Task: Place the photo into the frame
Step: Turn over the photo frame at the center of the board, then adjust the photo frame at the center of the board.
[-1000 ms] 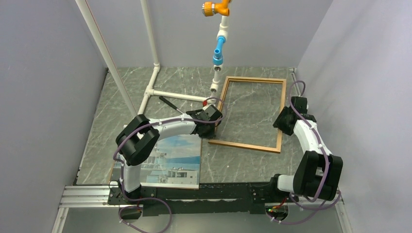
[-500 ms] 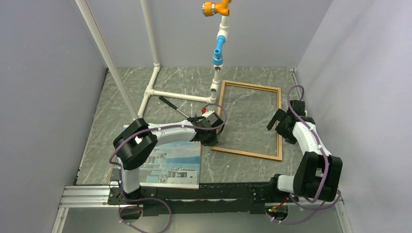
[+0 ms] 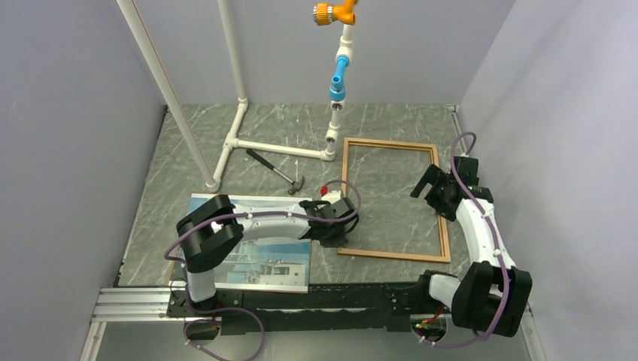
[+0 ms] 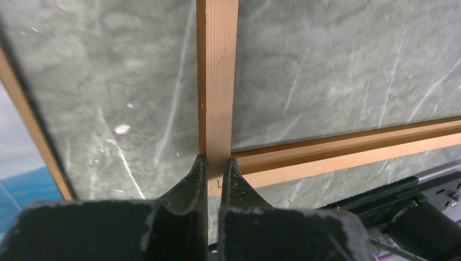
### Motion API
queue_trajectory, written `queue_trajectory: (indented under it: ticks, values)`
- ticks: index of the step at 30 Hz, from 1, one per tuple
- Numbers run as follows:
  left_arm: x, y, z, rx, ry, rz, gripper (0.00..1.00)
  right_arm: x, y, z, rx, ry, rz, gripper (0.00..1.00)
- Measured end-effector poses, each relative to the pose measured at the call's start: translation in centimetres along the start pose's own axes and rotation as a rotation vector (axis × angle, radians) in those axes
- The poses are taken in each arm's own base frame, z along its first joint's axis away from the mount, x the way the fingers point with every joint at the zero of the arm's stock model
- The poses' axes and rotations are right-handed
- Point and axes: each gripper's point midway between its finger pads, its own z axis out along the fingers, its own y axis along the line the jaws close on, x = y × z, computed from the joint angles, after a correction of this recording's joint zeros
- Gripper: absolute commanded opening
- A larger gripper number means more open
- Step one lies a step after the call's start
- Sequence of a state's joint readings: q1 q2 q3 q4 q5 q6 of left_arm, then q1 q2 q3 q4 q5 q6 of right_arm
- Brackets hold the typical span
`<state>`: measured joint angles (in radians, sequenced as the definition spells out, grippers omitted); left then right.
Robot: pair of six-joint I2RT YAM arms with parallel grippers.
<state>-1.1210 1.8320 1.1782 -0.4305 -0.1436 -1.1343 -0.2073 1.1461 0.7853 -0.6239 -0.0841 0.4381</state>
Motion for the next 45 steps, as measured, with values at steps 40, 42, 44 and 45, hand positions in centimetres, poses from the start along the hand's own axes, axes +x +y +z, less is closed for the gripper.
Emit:
queue_trajectory:
  ticks: [40, 42, 44, 45]
  values:
    - [4.5, -1.6, -6.9, 0.259, -0.107, -0.166, 0.99, 14.4, 10.3, 0.0, -0.182, 0.296, -0.352, 0.93]
    - [3.7, -0.4, -8.1, 0.284, -0.158, -0.204, 0.99, 15.6, 10.9, 0.4, -0.161, 0.307, -0.389, 0.89]
    - [3.0, 1.3, -9.0, 0.292, -0.206, -0.241, 0.99, 16.6, 11.6, 0.8, -0.144, 0.312, -0.422, 0.82]
    - [2.8, 2.1, -9.3, 0.292, -0.227, -0.257, 0.99, 17.0, 11.9, 1.0, -0.136, 0.313, -0.436, 0.77]
